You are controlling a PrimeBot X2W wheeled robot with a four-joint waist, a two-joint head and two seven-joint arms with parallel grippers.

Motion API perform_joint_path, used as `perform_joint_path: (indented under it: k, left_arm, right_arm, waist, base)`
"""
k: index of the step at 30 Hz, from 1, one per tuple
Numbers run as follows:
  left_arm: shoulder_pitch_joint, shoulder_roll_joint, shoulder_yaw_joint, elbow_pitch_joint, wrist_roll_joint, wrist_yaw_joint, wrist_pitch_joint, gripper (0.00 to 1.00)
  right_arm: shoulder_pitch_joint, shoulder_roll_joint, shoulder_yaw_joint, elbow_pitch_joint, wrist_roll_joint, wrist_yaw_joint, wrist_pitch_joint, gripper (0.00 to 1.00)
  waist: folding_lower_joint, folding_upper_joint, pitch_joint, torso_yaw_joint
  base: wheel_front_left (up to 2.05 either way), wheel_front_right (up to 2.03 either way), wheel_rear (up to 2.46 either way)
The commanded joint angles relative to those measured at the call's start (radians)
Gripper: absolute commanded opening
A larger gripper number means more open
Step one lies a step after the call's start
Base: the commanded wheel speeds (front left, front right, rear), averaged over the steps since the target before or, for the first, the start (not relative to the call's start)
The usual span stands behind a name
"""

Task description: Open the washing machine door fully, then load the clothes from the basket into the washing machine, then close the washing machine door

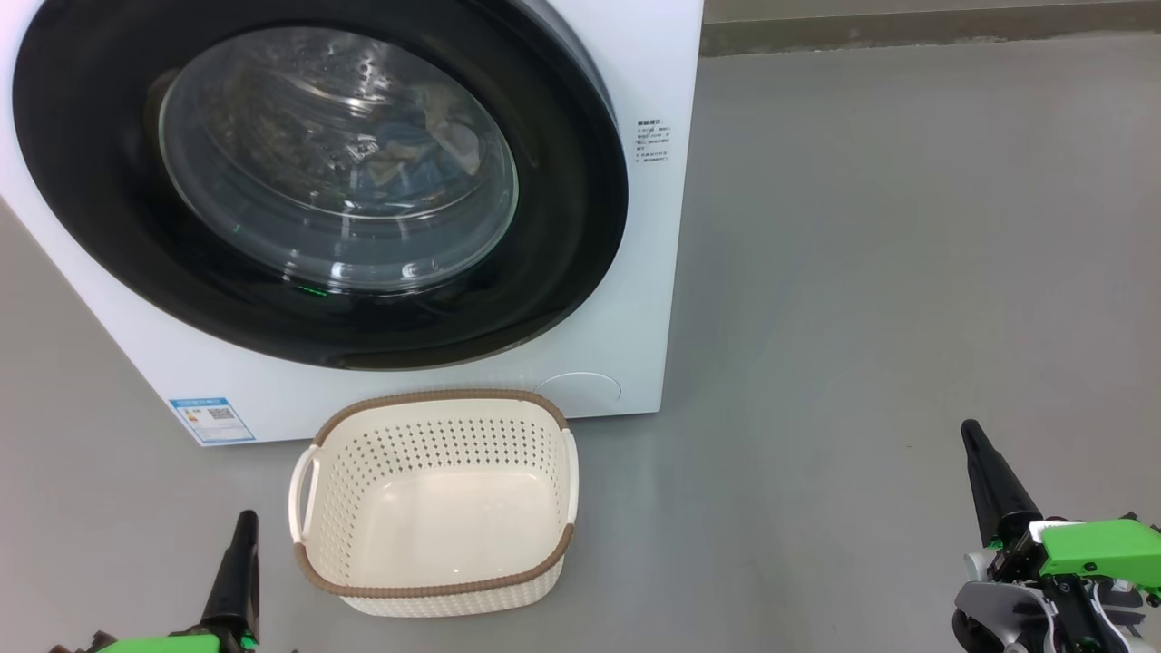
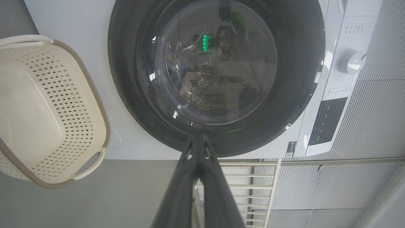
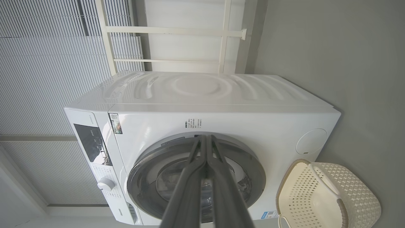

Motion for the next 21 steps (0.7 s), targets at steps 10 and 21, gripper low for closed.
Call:
perform_joint_path:
  k: [10, 21]
  left_arm:
    - [-0.042, 0.007, 0.033, -0.031, -0.009, -0.007, 0.005, 0.00]
    - [-0.042, 0.007, 0.033, -0.031, -0.009, -0.007, 0.005, 0.00]
  right_arm:
    - [-0.014, -0.007, 0.017, -0.031, 0.004, 0.003, 0.006, 0.00]
    - [-0.014, -0.007, 0.016, -0.031, 0.003, 0.003, 0.006, 0.00]
  waist:
    - [0.0000, 0.0000, 0.000, 0.000]
    - [0.0000, 0.0000, 0.000, 0.000]
  base:
    - [0.00, 0.00, 0.00]
    - [0.00, 0.00, 0.00]
